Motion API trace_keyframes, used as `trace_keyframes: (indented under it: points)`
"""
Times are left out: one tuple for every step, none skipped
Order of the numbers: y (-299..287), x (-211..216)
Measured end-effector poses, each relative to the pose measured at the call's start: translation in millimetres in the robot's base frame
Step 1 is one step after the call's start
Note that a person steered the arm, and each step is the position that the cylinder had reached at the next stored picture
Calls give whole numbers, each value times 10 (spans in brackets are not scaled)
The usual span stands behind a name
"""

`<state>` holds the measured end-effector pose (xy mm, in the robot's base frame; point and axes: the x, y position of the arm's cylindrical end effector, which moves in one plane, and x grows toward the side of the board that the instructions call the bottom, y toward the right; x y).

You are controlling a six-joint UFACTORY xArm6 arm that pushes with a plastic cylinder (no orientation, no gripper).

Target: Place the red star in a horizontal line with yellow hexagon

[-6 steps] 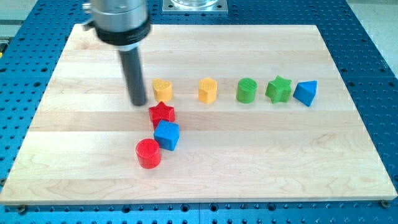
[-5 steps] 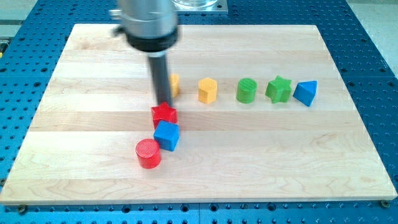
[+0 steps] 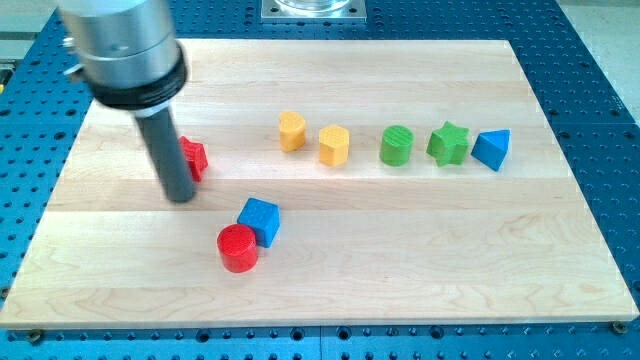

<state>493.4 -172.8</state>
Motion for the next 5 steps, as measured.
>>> trace_keyframes:
  points:
    - [-132,-218]
    - [230,-416]
    - [-316,-372]
    - [77,-1265]
    - [1127,-1537]
